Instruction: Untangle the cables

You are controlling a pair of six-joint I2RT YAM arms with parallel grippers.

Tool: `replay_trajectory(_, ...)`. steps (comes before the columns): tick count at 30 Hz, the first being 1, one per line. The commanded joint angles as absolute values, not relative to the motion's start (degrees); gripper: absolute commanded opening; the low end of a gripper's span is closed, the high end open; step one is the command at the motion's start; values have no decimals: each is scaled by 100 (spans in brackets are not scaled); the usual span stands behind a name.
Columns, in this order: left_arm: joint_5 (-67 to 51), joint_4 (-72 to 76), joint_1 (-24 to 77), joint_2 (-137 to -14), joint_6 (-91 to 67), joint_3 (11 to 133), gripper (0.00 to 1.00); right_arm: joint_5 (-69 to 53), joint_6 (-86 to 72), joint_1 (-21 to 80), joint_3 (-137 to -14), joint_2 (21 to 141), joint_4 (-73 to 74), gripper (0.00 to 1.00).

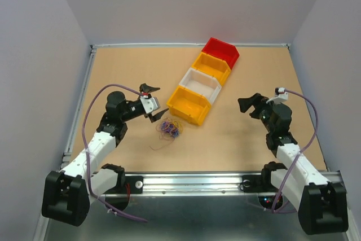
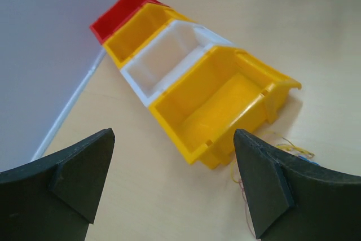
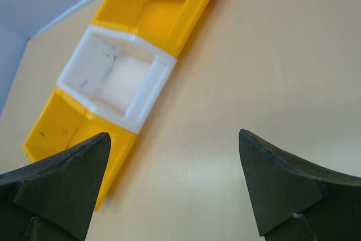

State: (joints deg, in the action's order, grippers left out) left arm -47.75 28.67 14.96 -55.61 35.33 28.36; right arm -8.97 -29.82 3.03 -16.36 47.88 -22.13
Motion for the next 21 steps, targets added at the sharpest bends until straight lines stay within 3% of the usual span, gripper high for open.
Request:
replay_trajectory(1,-4834,1874,1827,-5835,4533,3208,98,-1766,-2707,308,-2100,5132,-2408,100)
replay_trajectory(7,-3764,1442,2812,-6257,5053,3260,91,-2021,-2672,308,-2048,5098,-2470,98)
replay_trajectory(16,-3051,1625,2909,-6689,4572,3560,77,-2188,-2672,308,-2004,5036,-2566,95)
replay_trajectory(21,-3058,1767,2909,-6391,4605,3384,77,-2442,-2663,299,-2100,5519,-2733,91)
